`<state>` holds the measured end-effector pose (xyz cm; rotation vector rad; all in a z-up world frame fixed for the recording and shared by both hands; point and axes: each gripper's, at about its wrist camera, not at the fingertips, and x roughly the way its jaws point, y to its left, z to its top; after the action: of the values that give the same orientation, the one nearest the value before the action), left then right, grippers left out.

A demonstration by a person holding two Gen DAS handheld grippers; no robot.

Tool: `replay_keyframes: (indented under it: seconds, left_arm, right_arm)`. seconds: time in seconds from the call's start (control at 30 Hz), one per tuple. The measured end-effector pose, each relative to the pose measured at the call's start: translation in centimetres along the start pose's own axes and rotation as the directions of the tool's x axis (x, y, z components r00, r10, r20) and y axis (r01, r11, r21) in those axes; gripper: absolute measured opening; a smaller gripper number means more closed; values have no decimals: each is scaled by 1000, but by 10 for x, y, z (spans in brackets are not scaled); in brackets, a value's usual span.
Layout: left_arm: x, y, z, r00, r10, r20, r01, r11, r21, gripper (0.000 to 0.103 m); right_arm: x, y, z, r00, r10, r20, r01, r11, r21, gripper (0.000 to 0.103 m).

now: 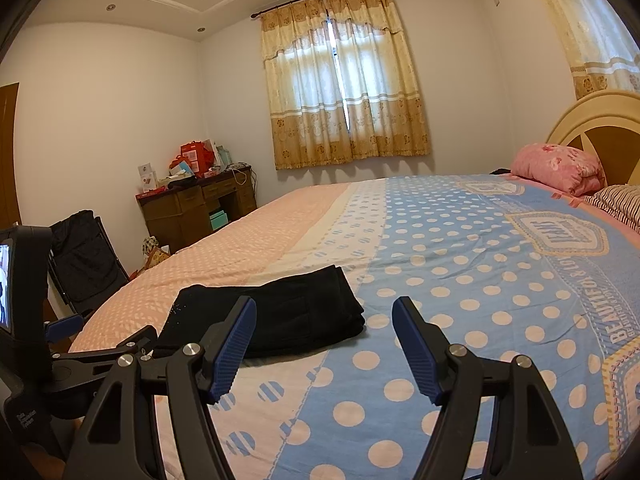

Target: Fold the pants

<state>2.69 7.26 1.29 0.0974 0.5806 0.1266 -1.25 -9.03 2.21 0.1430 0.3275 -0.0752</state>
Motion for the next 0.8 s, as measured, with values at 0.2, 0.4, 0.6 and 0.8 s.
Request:
replay_keyframes:
  seconds: [0.2, 0.4, 0.6, 0.8]
  left_arm:
    - [-1, 1, 1, 1000, 19, 16, -19, 1000, -16, 103]
    - [-1, 5, 4, 1000, 9, 12, -9, 999, -39, 103]
    - [1, 6, 4, 1000, 7, -8, -7, 999, -49, 103]
    - [1, 6, 4, 1000, 8, -8, -9, 999, -49, 103]
  right_arm:
    - [0, 1, 0, 1000, -1, 1, 1, 1000, -2, 72]
    - [0, 1, 0, 1000, -1, 0, 1, 1000, 1, 72]
    - [0, 1, 0, 1000, 0, 1, 0, 1000, -1, 72]
    - [0, 1, 0, 1000, -1, 1, 1, 1000, -1, 72]
